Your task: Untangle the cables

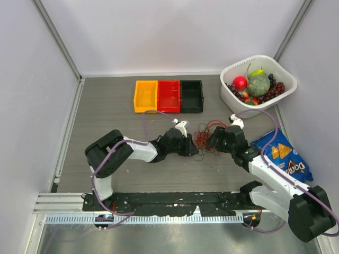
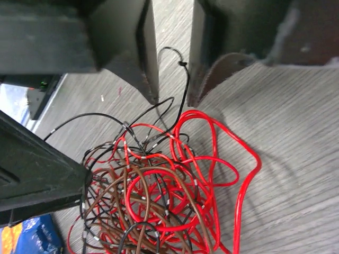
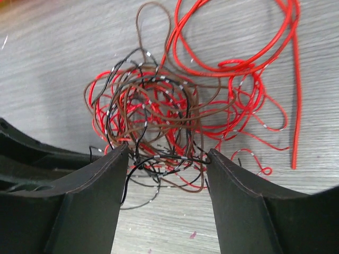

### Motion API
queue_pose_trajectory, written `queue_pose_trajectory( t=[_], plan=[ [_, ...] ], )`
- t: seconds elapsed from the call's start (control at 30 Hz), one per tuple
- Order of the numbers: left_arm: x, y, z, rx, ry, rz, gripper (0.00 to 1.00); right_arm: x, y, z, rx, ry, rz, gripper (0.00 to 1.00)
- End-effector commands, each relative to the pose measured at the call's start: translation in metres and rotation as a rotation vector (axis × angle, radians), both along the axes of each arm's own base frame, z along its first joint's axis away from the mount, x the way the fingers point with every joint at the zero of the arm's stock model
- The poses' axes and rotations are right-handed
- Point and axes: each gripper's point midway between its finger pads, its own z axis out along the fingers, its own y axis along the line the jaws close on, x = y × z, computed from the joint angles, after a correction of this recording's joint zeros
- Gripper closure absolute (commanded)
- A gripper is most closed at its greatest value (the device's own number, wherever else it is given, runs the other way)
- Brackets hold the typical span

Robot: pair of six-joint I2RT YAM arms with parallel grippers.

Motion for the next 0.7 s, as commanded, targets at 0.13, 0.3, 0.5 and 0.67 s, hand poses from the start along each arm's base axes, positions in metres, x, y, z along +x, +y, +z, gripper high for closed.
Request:
queue_pose_trajectory(
  t=[0.13,0.3,0.5,0.67],
  plan=[
    [-0.004,0.028,0.058,-0.057,-0.110,0.064,0.99,-0.018,0.035,-0.004,0.134,-0.018,0.202,0.46],
    [-0.023,0.068,0.089,-0.070,-0.143,0.105,1.00,-0.032,0.065,-0.011,0.187,0.025,0.303,0.52],
    [-0.046,0.120,0.121,-0.079,-0.161,0.183,1.00,-0.066,0.126,-0.011,0.210,0.074,0.471,0.50],
    [-0.064,0.156,0.158,-0.136,-0.166,0.248,1.00,-0.079,0.151,-0.008,0.158,0.105,0.559,0.45]
  ],
)
